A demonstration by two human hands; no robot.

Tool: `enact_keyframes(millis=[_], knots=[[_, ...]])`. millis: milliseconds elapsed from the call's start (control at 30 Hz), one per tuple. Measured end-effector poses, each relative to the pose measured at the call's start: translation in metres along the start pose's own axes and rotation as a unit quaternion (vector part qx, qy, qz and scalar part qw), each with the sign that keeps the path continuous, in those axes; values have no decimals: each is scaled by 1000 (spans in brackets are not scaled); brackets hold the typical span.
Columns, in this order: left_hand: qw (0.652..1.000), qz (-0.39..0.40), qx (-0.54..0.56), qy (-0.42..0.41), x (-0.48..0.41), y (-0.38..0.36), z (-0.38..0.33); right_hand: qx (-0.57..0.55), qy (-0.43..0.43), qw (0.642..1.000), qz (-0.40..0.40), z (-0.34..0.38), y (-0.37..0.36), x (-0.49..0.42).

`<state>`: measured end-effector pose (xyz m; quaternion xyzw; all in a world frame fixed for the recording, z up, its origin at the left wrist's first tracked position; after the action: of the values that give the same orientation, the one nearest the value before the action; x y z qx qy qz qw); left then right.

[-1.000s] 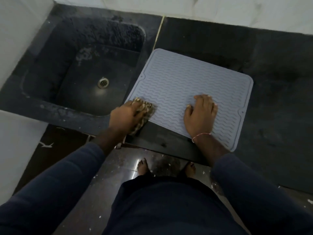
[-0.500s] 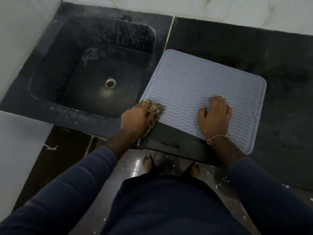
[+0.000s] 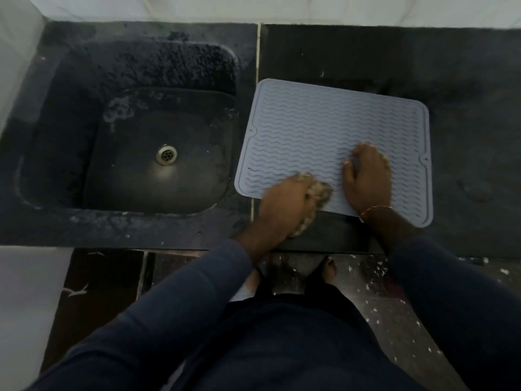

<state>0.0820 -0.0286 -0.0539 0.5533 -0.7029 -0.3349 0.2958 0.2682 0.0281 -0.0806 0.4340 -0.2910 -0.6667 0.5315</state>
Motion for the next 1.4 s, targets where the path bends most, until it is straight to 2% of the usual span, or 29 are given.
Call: enact_keyframes(millis=[133,200,267,367,400,467,567,767,833,900,967,1000,1100,1200,1367,1400], knots=[[991,-53,-52,108,20,54,90,-6,-5,1000,-14,-2,1,0],[986,-72,-72,130,31,73,104,-7,-7,1000,-22,-2,2,0],[989,-94,-29,109,28,75,91,0,-8,1000,-23,0,4,1],[989,-81,110,51,8,50,36,13,-14,1000,-14,2,1,-1],[991,-67,110,27,1,35,15,12,-15,1000,-11,1,1,-2],[999,-29,35,-17,-9,2,-11,5,-12,1000,-10,0,1,-2],[999,-2,-47,-15,-7,-4,7,-5,-8,1000,-15,-3,3,0],[977,-87,-115,156,26,67,101,-4,-27,1000,2,-3,1,2],[970,-142,-76,184,26,79,105,-1,-26,1000,2,-2,0,1],[971,-164,23,172,14,73,87,0,-31,999,6,-2,0,0],[974,-136,131,127,-6,47,46,3,-32,999,9,-2,0,-1],[977,-111,149,104,-16,29,24,3,-31,999,10,-2,0,-1],[997,-46,38,58,-33,-18,-19,-6,-26,1000,15,-4,-1,-1],[996,-50,-50,48,-25,-8,3,-14,-24,1000,10,-2,2,1],[967,-102,-151,181,-4,70,93,-22,-22,1000,-3,0,3,1],[964,-120,-143,191,-4,84,98,-24,-22,999,-5,0,3,1]])
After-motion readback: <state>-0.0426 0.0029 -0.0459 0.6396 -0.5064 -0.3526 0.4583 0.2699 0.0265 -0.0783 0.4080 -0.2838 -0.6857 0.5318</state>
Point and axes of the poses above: each hand's wrist, its own x-axis away from the middle knuckle, its own y-axis out of the back of the hand, z = x × y, the point moved 6 cm from there along -x, towards the middle knuckle, and after that the axes turned 3 degrees about -z, right-handed, at the moved point
